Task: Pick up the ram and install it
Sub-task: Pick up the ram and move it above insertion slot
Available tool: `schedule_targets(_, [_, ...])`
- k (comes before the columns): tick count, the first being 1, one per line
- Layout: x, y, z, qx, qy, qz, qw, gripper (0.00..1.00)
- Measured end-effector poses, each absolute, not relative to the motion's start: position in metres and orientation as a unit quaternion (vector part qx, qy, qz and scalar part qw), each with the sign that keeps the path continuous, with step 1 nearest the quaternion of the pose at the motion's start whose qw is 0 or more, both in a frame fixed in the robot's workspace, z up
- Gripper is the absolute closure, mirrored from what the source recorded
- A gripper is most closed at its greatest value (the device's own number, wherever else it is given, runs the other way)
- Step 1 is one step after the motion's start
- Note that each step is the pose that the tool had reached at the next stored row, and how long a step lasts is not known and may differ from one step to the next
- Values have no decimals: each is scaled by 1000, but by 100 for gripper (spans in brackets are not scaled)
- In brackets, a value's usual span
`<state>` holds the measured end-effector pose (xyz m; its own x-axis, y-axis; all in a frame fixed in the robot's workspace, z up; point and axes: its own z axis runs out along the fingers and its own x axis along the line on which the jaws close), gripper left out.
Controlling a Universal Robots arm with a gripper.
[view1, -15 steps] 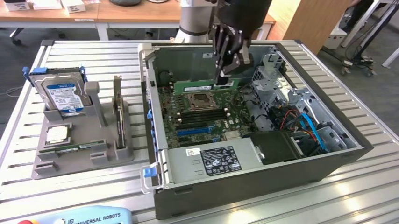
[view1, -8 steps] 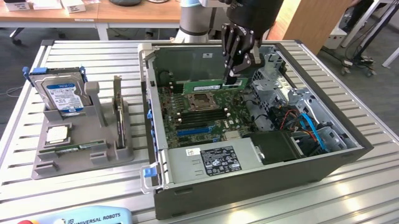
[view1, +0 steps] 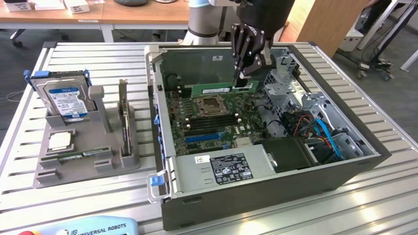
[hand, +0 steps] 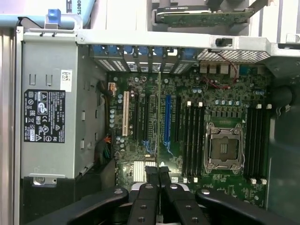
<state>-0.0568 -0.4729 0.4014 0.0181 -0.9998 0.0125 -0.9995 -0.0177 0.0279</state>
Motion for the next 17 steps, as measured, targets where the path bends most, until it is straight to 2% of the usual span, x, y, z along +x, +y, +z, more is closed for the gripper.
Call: schedule_targets(17, [-57,-425,400,713,-701,-5,14,88])
